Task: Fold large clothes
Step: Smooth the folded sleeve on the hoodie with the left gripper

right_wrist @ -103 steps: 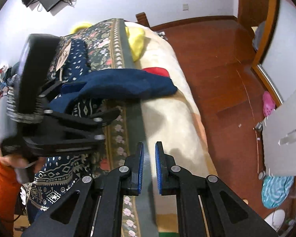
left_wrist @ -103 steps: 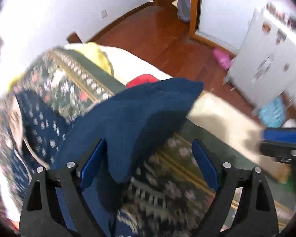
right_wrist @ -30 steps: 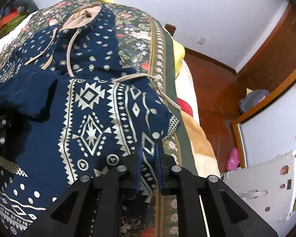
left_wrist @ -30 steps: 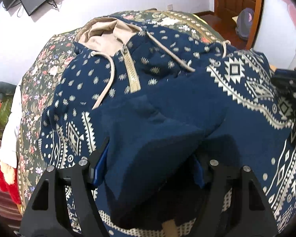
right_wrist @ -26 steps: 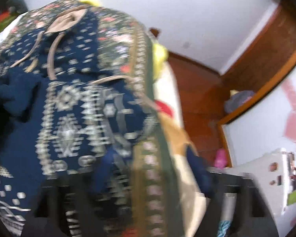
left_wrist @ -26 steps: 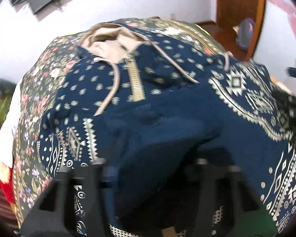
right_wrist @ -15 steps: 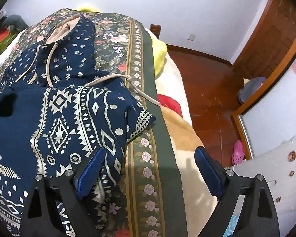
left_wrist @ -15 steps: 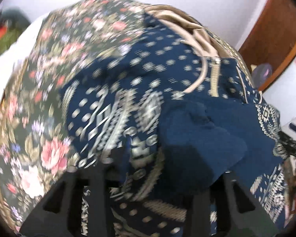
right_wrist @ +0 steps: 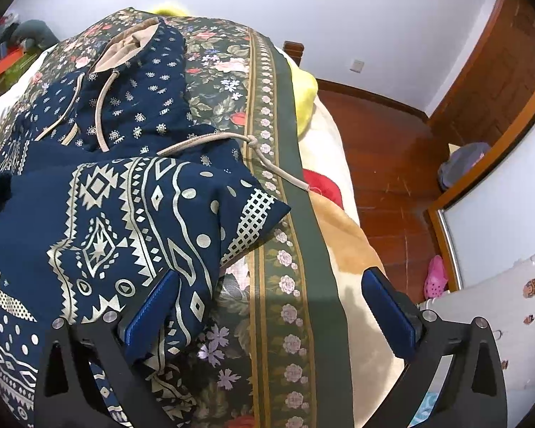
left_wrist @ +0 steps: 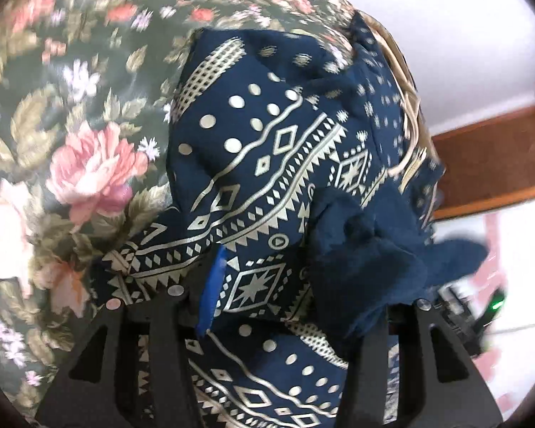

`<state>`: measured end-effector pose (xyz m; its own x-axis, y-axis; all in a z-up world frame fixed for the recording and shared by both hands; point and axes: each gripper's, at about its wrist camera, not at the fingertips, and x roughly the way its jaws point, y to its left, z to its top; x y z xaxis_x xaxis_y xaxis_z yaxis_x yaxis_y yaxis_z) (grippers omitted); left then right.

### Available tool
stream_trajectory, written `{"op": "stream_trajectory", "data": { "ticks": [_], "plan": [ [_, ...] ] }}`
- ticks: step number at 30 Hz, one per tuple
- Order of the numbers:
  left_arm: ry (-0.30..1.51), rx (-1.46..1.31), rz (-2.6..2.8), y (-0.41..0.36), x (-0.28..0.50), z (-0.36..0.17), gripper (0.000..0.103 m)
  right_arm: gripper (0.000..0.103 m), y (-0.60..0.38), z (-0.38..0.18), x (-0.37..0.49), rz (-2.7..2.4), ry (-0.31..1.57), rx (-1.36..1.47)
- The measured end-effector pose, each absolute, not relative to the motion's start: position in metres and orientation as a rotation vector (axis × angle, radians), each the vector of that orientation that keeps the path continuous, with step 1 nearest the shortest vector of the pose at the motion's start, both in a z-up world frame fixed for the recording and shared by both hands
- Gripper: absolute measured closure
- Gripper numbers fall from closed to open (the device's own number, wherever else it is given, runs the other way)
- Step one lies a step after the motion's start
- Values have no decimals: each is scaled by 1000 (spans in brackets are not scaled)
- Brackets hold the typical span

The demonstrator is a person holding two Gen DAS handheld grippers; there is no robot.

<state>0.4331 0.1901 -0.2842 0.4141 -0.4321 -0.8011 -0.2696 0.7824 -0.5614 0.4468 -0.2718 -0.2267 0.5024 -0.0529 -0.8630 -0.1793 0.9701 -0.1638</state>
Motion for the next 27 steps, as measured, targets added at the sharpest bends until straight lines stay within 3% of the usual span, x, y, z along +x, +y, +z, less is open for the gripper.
{"op": "stream_trajectory", "data": {
  "ticks": [5, 11, 22, 25, 26, 27],
  "plan": [
    [1099, -202, -50, 133, 421, -240, 50, 2, -258, -195, 437, 124, 960, -245],
    [998, 265, -6, 74, 396, -218, 30, 2, -229, -170, 423, 265, 906, -211],
    [896, 673, -36, -26, 411, -244, 29, 2, -202, -241, 438, 227, 1085, -336],
    [883, 625, -45, -34, 421, -240, 30, 2, -211, -248, 442, 247, 1114, -256],
    [877, 590, -49, -33, 427, -235, 31, 2, -213, -248, 443, 251, 1116, -243],
    [865, 580, -44, -32, 431, -231, 42, 2, -214, -248, 444, 251, 1116, -243]
  ]
}}
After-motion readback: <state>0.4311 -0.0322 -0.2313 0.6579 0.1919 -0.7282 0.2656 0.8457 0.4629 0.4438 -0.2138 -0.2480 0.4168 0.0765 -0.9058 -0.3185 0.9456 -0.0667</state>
